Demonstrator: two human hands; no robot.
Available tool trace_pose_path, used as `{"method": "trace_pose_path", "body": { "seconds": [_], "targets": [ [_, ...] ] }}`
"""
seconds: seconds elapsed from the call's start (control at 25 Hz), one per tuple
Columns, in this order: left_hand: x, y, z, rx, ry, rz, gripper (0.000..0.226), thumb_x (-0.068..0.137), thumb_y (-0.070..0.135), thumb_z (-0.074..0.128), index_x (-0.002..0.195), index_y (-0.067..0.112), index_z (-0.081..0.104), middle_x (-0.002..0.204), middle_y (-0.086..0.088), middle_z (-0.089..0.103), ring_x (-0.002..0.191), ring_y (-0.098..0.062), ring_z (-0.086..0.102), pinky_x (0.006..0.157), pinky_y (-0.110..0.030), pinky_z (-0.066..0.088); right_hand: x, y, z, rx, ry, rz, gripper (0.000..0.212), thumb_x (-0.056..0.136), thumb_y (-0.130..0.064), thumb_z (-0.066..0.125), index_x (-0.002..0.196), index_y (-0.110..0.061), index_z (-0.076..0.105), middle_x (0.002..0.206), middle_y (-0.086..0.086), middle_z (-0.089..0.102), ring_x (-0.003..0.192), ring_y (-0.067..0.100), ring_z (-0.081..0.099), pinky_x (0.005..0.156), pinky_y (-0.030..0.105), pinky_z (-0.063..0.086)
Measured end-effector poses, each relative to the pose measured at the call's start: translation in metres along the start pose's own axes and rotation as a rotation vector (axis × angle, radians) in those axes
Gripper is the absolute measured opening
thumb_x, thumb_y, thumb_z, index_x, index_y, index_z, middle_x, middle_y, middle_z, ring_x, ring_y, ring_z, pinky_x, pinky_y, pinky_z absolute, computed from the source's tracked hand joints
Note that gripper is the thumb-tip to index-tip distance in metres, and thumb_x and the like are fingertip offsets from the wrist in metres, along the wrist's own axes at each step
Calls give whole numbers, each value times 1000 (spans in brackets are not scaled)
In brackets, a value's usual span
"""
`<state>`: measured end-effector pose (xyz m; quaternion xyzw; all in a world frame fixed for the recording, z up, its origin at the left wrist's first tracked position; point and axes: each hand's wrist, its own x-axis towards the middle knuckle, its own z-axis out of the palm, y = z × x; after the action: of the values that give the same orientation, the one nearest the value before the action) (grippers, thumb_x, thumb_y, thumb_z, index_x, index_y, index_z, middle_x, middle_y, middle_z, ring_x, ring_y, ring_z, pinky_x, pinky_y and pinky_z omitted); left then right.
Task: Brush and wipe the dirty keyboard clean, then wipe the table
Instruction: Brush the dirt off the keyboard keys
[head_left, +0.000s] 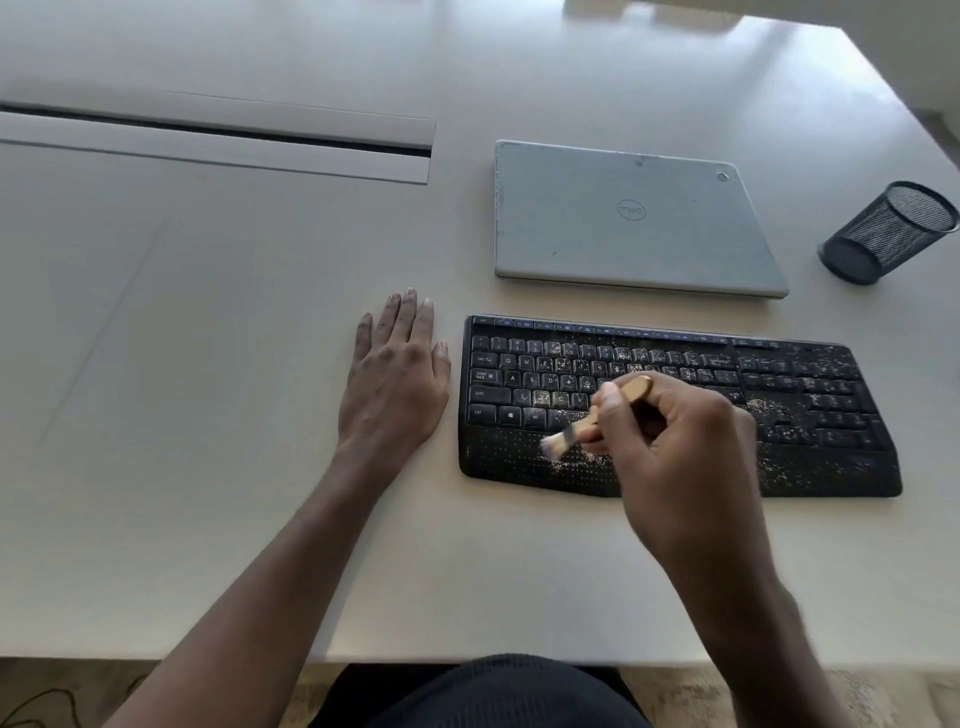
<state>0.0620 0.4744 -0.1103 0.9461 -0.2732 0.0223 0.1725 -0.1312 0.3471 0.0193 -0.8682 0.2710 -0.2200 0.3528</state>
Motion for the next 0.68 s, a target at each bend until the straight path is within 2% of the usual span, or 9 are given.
{"method": "trace_pose_path", "body": {
  "seconds": [0.08, 0.2, 0.32, 0.4, 0.48, 0.56, 0.68],
  "targets": [
    [0, 0, 0, -5, 1, 0, 58, 109, 31, 38, 163, 11, 31, 172, -10, 26, 161, -22, 18, 132, -44, 9, -2, -8, 11, 102, -70, -20, 26, 102, -16, 63, 77, -14, 72, 65, -12, 73, 64, -9, 69, 60, 9, 51],
    [0, -1, 0, -9, 1, 0, 58, 109, 32, 38, 163, 12, 31, 172, -10, 25, 161, -21, 17, 132, -44, 8, -4, -6, 21, 124, -114, -17, 23, 102, -15, 62, 81, -11, 72, 68, -8, 74, 67, -10, 70, 62, 8, 51],
    [1, -1, 0, -14, 2, 2, 58, 110, 32, 38, 163, 11, 30, 172, -10, 25, 161, -21, 16, 132, -43, 8, -6, 4, 9, 5, -62, -1, 24, 102, -15, 62, 80, -11, 70, 69, -8, 72, 62, -17, 63, 55, 1, 41],
    [0, -1, 0, -14, 3, 2, 58, 109, 32, 38, 163, 11, 31, 172, -10, 25, 161, -21, 17, 132, -44, 9, -6, 9, -3, -118, 5, -3, 25, 102, -18, 61, 78, -14, 69, 70, -8, 72, 66, -16, 62, 57, 0, 39],
    [0, -1, 0, -14, 4, 4, 58, 109, 32, 38, 163, 11, 32, 172, -11, 26, 161, -22, 18, 132, -45, 9, -8, 9, -8, -104, 28, -16, 26, 102, -19, 61, 78, -16, 69, 71, -10, 73, 68, -12, 65, 62, 4, 46],
    [0, -1, 0, -17, 1, 1, 58, 109, 32, 38, 163, 11, 31, 172, -10, 25, 161, -21, 17, 132, -44, 9, -11, 2, -1, 27, -27, -7, 23, 102, -19, 63, 81, -17, 72, 70, -12, 74, 67, -8, 70, 64, 16, 56],
    [0, -2, 0, -16, -2, 2, 59, 109, 32, 38, 163, 11, 30, 172, -10, 25, 161, -21, 16, 132, -44, 8, -15, -4, 13, 102, -112, 18, 20, 101, -17, 64, 84, -14, 73, 71, -9, 75, 68, -8, 72, 65, 23, 59]
  ]
}}
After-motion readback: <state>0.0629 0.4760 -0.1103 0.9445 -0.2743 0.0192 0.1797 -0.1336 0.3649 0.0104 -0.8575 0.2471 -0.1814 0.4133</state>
